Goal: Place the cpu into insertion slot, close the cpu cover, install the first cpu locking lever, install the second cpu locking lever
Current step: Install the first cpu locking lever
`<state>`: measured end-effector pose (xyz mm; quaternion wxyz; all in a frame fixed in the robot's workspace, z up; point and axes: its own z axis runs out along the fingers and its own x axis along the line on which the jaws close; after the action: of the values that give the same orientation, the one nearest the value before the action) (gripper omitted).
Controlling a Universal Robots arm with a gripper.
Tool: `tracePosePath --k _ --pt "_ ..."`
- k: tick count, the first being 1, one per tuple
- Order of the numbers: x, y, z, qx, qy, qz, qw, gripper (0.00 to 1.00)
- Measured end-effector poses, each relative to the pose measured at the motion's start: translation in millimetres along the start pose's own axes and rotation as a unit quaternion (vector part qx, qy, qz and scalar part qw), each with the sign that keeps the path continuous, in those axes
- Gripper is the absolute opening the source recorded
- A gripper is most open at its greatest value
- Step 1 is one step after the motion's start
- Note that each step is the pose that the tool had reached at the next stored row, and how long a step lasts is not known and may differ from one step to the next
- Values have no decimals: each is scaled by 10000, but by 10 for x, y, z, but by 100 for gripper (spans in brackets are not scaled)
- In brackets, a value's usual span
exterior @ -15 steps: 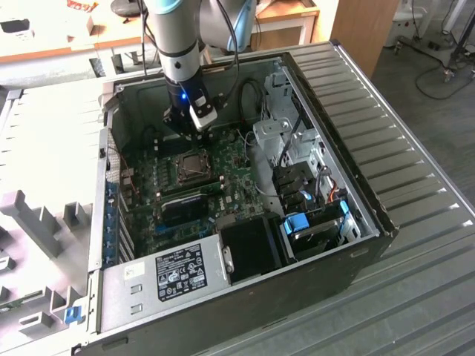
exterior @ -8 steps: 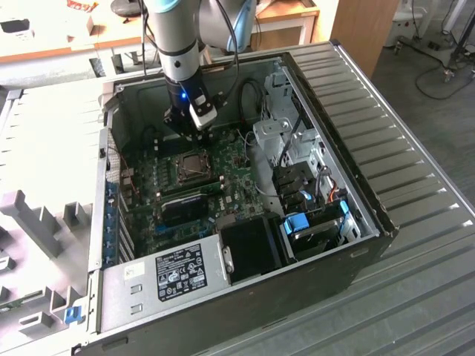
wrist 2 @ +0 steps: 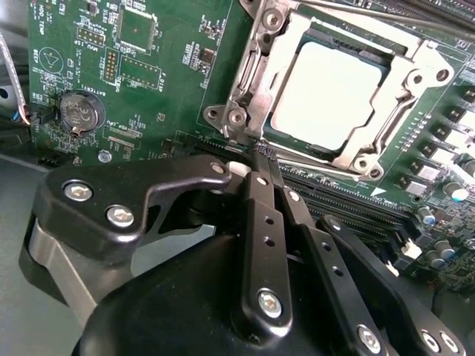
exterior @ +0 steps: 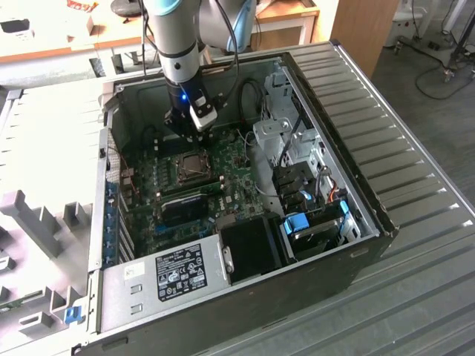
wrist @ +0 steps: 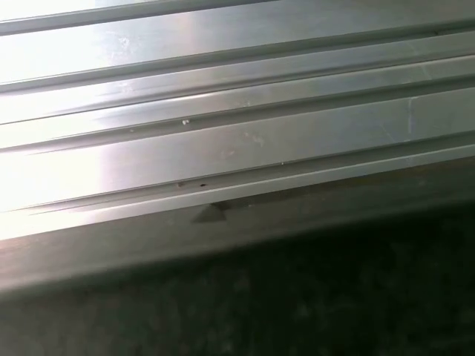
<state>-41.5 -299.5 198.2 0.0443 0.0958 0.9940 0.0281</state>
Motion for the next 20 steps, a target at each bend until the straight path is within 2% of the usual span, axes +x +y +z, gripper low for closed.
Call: tracePosePath --k 8,14,16,20 --pt "0 0 4 14 -17 -2 10000 10" --pt "-6 5 -67 16 -18 -2 10000 10" --pt "-5 5 -69 0 -15 -1 10000 10" --pt "6 3 -74 -57 -3 5 10000 10"
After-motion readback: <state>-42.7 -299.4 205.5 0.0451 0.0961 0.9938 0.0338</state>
